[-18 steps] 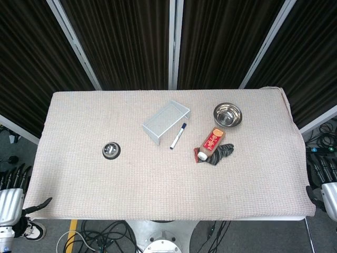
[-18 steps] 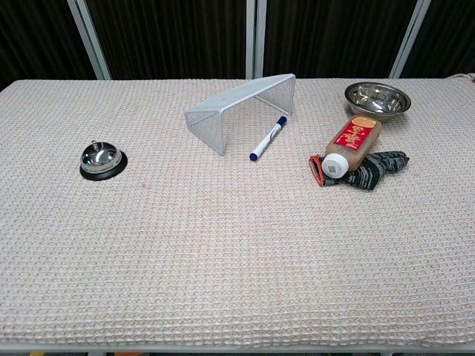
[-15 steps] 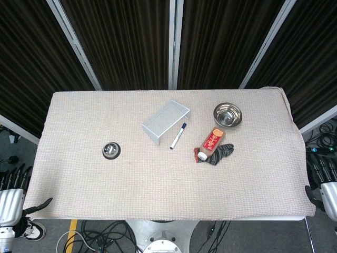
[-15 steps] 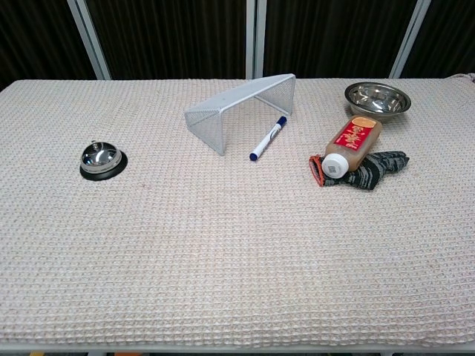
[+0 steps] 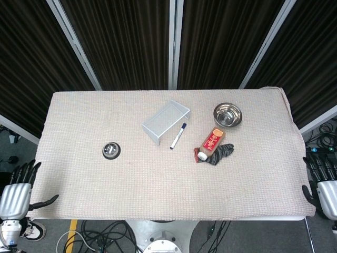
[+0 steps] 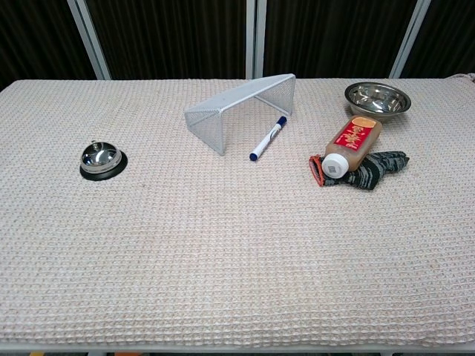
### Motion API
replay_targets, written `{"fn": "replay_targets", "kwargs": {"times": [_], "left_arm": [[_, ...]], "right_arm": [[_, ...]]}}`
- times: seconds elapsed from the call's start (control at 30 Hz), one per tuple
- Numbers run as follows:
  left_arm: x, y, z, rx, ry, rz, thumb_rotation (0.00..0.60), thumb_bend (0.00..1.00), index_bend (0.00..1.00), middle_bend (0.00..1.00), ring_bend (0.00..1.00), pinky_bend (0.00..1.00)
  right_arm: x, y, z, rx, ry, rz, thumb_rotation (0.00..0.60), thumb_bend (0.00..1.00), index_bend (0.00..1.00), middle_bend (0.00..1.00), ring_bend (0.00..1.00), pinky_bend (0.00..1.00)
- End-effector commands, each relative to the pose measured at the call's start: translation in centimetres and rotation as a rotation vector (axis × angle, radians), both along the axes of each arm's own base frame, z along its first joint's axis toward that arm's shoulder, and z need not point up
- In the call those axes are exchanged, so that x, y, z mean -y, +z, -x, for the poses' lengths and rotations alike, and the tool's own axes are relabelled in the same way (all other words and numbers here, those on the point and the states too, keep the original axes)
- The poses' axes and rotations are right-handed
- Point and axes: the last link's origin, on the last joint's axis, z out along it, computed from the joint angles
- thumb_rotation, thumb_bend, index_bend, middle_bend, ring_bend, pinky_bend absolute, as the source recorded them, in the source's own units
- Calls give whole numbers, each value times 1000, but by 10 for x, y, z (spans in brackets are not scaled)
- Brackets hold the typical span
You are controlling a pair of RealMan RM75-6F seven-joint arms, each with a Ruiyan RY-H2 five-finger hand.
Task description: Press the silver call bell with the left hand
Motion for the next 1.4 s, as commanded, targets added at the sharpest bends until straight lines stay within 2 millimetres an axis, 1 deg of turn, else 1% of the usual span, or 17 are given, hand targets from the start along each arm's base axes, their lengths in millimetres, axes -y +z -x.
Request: {"fn": "replay_targets", "kwargs": {"times": [0.03, 0.1, 0.2, 0.27, 0.37, 0.5, 0.63, 0.73, 0.93, 1.13, 1.23, 1.3, 1.4], "left_arm": [[-33, -12, -10, 5, -76, 49, 381, 0, 0, 0, 0, 0], [-51, -22, -16, 26, -90, 71, 374, 0, 0, 0, 0, 0], [-81, -37, -30, 29, -119, 109, 341, 0, 0, 0, 0, 0], [-96, -50, -39, 17, -147, 136, 337, 0, 0, 0, 0, 0], [-108, -71, -51, 21, -171, 187, 339, 0, 0, 0, 0, 0], [-118, -99, -61, 26, -181, 250, 356, 0, 0, 0, 0, 0], [-128, -123, -70, 45, -183, 264, 348, 0, 0, 0, 0, 0], [-132, -136, -73, 44, -183, 284, 339, 0, 0, 0, 0, 0], [-144, -156, -79, 74, -169, 296, 281, 1, 0, 0, 0, 0], [-157, -167, -88, 88, -202, 268, 218, 0, 0, 0, 0, 0], [-162, -172, -90, 80, -208, 268, 204, 0, 0, 0, 0, 0], [-163, -176, -91, 78, -218, 264, 174, 0, 0, 0, 0, 0], [-164, -181, -90, 84, -220, 270, 100, 0, 0, 0, 0, 0]], "right_arm": [[2, 0, -2, 0, 18, 0, 600, 322, 0, 0, 0, 0], [4, 0, -2, 1, 14, 2, 600, 322, 0, 0, 0, 0], [7, 0, -5, 4, 14, 1, 600, 322, 0, 0, 0, 0], [8, 0, -6, 3, 12, 3, 600, 322, 0, 0, 0, 0], [10, 0, -6, 4, 2, 7, 600, 322, 0, 0, 0, 0], [11, -2, -5, 9, -9, -4, 600, 323, 0, 0, 0, 0], [11, -2, -2, 9, -19, -4, 600, 322, 0, 0, 0, 0], [12, -1, 0, 9, -29, 1, 600, 322, 0, 0, 0, 0], [14, -1, 5, 13, -48, 3, 600, 323, 0, 0, 0, 0], [14, 3, 6, 13, -57, 14, 600, 325, 0, 0, 0, 0], [14, 5, 6, 13, -60, 20, 600, 324, 0, 0, 0, 0], [14, 6, 7, 14, -64, 20, 600, 322, 0, 0, 0, 0], [15, 5, 8, 14, -71, 17, 600, 319, 0, 0, 0, 0]]}}
